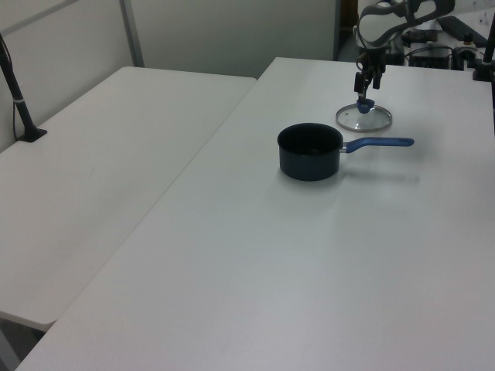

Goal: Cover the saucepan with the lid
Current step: 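Lift the glass lid by its knob off the table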

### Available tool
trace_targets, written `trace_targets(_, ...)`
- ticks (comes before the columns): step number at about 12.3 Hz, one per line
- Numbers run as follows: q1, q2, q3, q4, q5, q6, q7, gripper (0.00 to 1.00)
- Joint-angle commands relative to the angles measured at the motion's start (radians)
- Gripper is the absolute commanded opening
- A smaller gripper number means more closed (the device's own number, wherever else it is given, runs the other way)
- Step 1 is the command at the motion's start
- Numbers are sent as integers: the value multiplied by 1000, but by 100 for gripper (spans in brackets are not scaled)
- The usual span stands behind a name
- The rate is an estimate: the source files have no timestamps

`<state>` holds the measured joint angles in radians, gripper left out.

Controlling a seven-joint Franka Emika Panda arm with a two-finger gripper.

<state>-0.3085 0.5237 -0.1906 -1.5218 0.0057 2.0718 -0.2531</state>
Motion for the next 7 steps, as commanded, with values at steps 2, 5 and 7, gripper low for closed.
trace_targets(2, 45, -37, 5, -27, 33, -22, 2, 100)
trace_targets(5, 46, -28, 5, -31, 30, -18, -12, 100)
trace_targets(7, 55, -21, 5, -46, 22, -15, -18, 100)
